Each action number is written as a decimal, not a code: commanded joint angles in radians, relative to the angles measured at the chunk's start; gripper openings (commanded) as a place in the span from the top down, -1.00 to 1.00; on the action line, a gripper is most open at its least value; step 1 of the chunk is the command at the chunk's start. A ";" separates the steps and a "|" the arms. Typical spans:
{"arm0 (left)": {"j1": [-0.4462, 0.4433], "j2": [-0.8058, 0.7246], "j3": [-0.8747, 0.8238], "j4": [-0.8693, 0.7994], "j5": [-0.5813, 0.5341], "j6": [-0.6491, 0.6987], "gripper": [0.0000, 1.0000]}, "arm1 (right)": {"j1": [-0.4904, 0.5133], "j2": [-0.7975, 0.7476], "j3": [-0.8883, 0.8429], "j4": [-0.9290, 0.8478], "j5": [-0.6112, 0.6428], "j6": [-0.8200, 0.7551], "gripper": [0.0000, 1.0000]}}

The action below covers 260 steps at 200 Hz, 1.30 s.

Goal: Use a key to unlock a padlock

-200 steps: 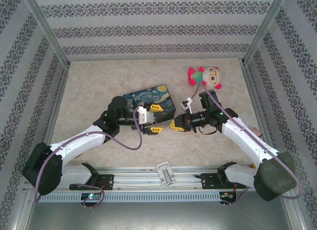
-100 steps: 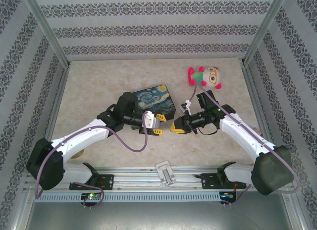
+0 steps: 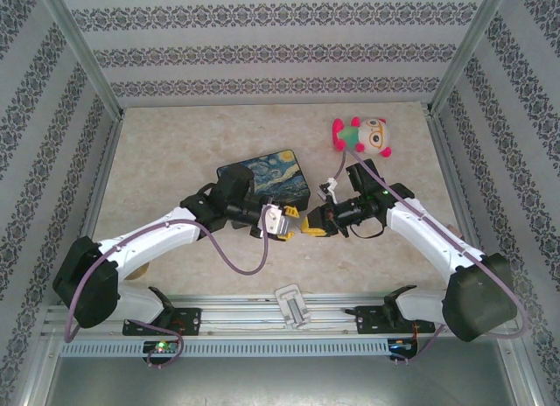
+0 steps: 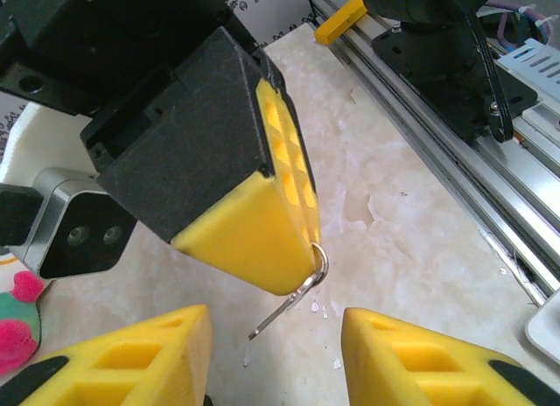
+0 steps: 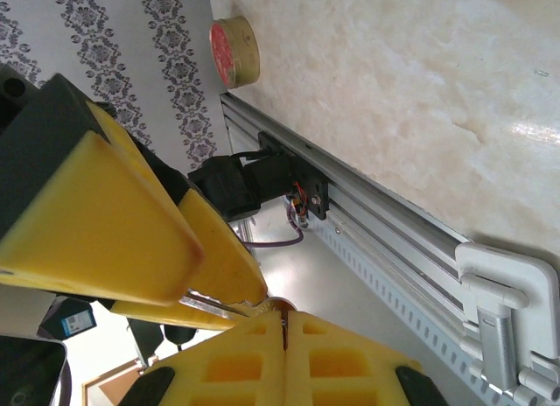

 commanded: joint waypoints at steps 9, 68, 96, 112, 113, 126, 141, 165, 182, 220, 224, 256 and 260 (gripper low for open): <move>-0.025 0.019 0.047 -0.051 0.004 0.068 0.24 | 0.012 0.013 0.026 -0.012 0.000 -0.019 1.00; -0.041 0.041 0.070 -0.089 -0.020 0.094 0.52 | 0.015 0.020 0.027 -0.010 0.002 -0.020 1.00; -0.042 0.038 0.070 -0.093 -0.037 0.098 0.74 | 0.015 0.024 0.026 -0.010 0.001 -0.020 1.00; -0.043 0.036 0.069 -0.094 -0.052 0.100 0.86 | 0.015 0.026 0.027 -0.009 0.002 -0.022 1.00; -0.043 0.036 0.069 -0.094 -0.053 0.100 0.86 | 0.015 0.026 0.027 -0.009 0.002 -0.023 1.00; -0.041 0.032 0.068 -0.097 -0.061 0.101 0.94 | 0.013 0.026 0.027 -0.009 0.002 -0.024 1.00; -0.043 0.029 0.065 -0.098 -0.065 0.097 1.00 | 0.013 0.027 0.028 -0.007 0.004 -0.023 1.00; -0.043 0.025 0.065 -0.098 -0.078 0.082 1.00 | 0.010 0.028 0.031 -0.007 0.013 -0.027 1.00; -0.043 0.018 0.063 -0.084 -0.100 0.046 1.00 | 0.006 0.019 0.036 -0.009 0.041 -0.032 1.00; -0.040 -0.035 0.011 0.020 -0.200 -0.135 1.00 | -0.029 -0.077 0.050 -0.020 0.205 -0.079 0.59; -0.040 -0.043 0.006 0.031 -0.214 -0.162 1.00 | -0.029 -0.093 0.050 -0.019 0.233 -0.085 0.56; -0.038 -0.082 -0.019 0.097 -0.286 -0.414 1.00 | -0.010 -0.226 0.009 0.082 0.418 -0.111 0.45; -0.037 -0.085 -0.021 0.106 -0.289 -0.450 1.00 | -0.002 -0.244 -0.002 0.107 0.437 -0.112 0.44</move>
